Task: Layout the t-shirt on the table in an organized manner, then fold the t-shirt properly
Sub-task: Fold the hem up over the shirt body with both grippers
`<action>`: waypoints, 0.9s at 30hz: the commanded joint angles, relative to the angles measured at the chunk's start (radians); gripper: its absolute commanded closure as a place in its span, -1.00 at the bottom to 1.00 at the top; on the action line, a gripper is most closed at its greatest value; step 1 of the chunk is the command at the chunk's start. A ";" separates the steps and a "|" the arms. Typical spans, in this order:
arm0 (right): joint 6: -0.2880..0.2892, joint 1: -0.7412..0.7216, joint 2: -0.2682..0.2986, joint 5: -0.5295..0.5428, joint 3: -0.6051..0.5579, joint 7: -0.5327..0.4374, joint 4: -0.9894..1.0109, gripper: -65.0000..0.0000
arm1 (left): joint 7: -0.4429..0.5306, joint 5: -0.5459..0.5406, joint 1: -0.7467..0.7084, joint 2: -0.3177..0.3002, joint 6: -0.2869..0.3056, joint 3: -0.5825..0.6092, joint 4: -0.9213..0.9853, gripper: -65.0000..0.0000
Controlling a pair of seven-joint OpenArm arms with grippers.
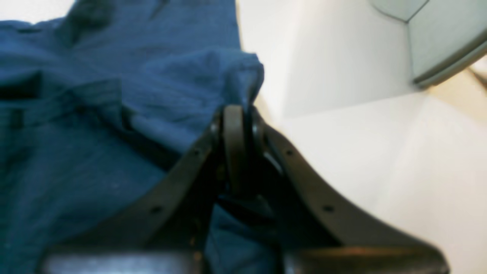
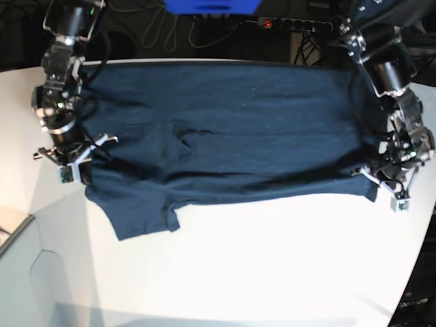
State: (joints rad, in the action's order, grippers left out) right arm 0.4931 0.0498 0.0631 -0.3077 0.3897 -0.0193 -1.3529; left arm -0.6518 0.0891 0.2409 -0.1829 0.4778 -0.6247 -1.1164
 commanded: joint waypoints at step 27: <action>0.082 0.224 0.008 0.138 0.108 -0.024 -0.081 0.98 | -0.009 -0.004 -0.147 -0.005 0.189 -0.180 -0.055 1.00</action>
State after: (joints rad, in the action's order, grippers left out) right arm 0.5682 0.2737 0.0605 -0.1822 0.4946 -0.0151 -1.4178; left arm -0.6735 0.0875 0.0917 -0.1715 0.6628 -0.8051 -1.1576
